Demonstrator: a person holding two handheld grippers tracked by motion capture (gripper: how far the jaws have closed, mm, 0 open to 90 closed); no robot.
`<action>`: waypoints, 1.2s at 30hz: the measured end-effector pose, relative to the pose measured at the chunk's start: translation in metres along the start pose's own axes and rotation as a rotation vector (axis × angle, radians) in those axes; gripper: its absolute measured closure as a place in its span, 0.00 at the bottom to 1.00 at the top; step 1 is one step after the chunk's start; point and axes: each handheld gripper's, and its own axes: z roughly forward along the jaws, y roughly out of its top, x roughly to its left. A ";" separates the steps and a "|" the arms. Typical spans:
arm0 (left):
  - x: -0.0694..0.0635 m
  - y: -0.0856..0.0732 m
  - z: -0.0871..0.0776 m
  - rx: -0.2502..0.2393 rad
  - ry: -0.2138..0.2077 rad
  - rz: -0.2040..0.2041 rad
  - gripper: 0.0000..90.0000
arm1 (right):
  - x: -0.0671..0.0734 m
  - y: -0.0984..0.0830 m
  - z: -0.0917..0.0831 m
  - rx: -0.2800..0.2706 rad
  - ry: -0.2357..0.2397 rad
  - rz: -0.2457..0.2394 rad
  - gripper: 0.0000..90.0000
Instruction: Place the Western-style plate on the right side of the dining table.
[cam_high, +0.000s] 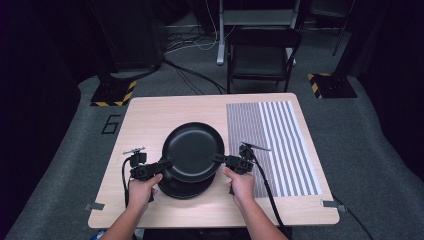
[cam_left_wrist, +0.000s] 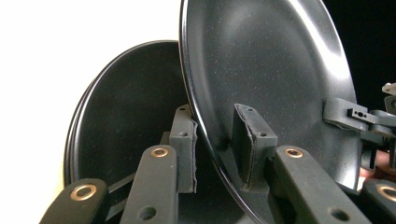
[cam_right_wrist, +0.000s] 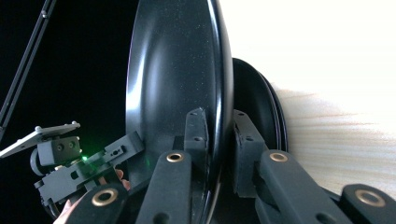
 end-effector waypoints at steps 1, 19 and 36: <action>-0.001 0.001 0.000 0.000 -0.002 -0.002 0.78 | 0.001 0.001 -0.001 0.000 0.000 0.000 0.88; -0.031 0.019 0.008 -0.007 -0.034 0.047 0.78 | 0.013 0.019 -0.032 -0.004 -0.006 -0.060 0.87; -0.060 0.028 0.028 0.008 -0.067 0.073 0.79 | 0.007 0.032 -0.066 -0.051 -0.016 -0.034 0.87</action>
